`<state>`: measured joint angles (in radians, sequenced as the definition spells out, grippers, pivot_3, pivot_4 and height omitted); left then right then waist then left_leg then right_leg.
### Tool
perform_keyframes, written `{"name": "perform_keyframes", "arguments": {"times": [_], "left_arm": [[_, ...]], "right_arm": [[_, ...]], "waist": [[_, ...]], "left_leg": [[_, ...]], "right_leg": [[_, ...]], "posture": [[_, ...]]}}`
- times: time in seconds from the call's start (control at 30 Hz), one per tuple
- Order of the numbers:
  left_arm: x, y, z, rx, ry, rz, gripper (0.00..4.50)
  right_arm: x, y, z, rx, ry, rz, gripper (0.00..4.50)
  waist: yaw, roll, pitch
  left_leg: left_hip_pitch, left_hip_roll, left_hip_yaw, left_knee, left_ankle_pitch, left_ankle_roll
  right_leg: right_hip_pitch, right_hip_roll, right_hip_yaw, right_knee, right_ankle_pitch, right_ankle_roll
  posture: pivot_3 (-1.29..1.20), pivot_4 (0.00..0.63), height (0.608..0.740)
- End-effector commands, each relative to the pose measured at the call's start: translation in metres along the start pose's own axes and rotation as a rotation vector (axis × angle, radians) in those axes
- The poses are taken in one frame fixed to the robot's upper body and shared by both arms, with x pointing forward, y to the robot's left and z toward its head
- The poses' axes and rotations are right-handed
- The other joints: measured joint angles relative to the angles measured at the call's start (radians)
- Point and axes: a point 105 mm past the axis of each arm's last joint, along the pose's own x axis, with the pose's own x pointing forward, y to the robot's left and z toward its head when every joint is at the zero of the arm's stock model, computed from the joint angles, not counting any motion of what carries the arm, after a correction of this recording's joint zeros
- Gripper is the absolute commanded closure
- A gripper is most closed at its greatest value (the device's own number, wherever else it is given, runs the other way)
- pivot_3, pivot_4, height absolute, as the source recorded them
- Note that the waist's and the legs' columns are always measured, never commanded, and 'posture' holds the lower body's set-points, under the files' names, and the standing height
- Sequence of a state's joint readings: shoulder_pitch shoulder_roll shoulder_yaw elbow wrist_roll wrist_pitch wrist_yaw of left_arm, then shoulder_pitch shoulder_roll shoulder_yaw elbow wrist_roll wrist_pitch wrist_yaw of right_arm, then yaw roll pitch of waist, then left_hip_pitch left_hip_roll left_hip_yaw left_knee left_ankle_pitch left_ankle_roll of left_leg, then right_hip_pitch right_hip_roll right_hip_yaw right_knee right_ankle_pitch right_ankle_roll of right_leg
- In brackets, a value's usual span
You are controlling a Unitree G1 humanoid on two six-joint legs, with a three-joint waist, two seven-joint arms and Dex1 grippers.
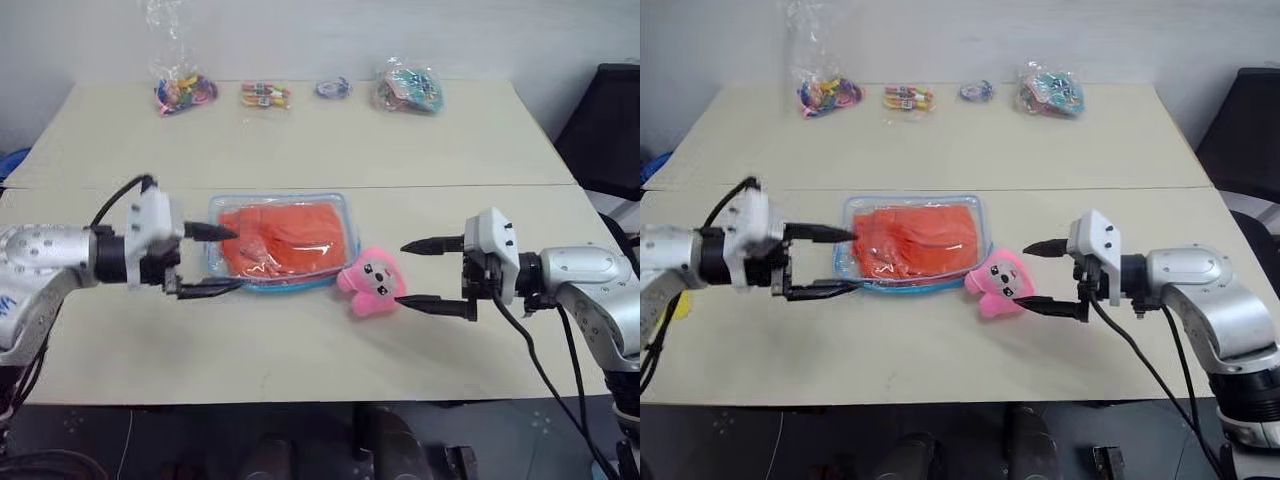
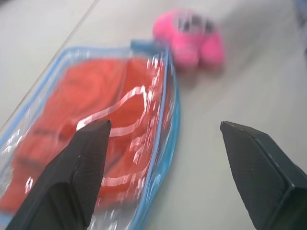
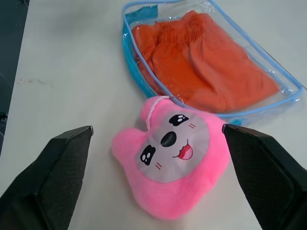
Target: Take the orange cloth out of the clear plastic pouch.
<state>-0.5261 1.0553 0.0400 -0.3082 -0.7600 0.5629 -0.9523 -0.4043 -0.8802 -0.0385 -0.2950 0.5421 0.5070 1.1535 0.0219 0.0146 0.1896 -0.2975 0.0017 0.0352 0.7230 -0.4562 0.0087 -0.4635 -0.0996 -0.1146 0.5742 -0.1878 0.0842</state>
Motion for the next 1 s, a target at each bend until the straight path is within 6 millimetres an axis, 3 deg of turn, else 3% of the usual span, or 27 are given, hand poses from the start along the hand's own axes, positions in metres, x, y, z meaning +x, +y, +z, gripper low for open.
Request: {"name": "perform_keyframes", "arguments": {"times": [0.03,0.13,0.23,0.6,0.7,1.0], "left_arm": [[0.030,-0.002,0.014,-0.033,-0.030,-0.064,0.64],[0.052,-0.002,0.016,0.025,-0.021,-0.123,0.64],[0.057,-0.005,0.019,0.045,-0.038,-0.177,0.64],[0.040,-0.018,0.015,0.063,-0.012,-0.227,0.64],[0.032,-0.016,0.013,0.068,0.003,-0.192,0.60],[0.023,-0.015,0.008,0.058,0.009,-0.120,0.60]], "right_arm": [[-0.011,0.000,0.016,-0.064,-0.009,-0.018,0.00],[-0.011,0.000,0.013,-0.050,-0.009,-0.033,0.00],[-0.001,-0.001,0.002,-0.020,-0.004,-0.035,0.00],[0.045,-0.017,-0.032,0.109,0.014,-0.077,0.00],[0.047,-0.020,-0.034,0.114,0.014,-0.094,0.58],[0.033,-0.005,-0.016,0.068,-0.014,-0.053,3.60]], "waist": [[0.004,0.000,0.000],[0.000,0.000,0.000],[-0.013,-0.001,0.000],[-0.023,0.000,0.000],[-0.022,0.000,0.000],[-0.022,0.000,0.000]], "left_leg": [[0.000,0.000,0.000,0.000,0.000,0.000],[0.000,-0.001,0.001,0.000,0.000,0.000],[0.000,0.000,0.002,-0.001,0.000,0.000],[0.001,0.001,0.001,0.001,0.001,-0.001],[0.001,0.001,0.000,0.003,0.001,-0.001],[0.000,0.001,-0.001,0.003,0.001,-0.001]], "right_leg": [[0.001,0.000,0.000,0.000,0.000,0.000],[0.002,0.001,0.001,0.000,0.000,0.000],[0.001,0.002,0.001,0.000,0.000,0.000],[0.000,0.002,0.001,0.000,0.000,0.000],[-0.001,0.001,0.000,0.000,0.000,0.000],[-0.001,0.001,0.000,0.000,0.000,0.000]], "posture": [[0.00,0.150,0.740],[0.00,0.150,0.740],[0.00,0.150,0.740],[0.00,0.150,0.740],[0.00,0.150,0.740],[0.00,0.150,0.740]]}}
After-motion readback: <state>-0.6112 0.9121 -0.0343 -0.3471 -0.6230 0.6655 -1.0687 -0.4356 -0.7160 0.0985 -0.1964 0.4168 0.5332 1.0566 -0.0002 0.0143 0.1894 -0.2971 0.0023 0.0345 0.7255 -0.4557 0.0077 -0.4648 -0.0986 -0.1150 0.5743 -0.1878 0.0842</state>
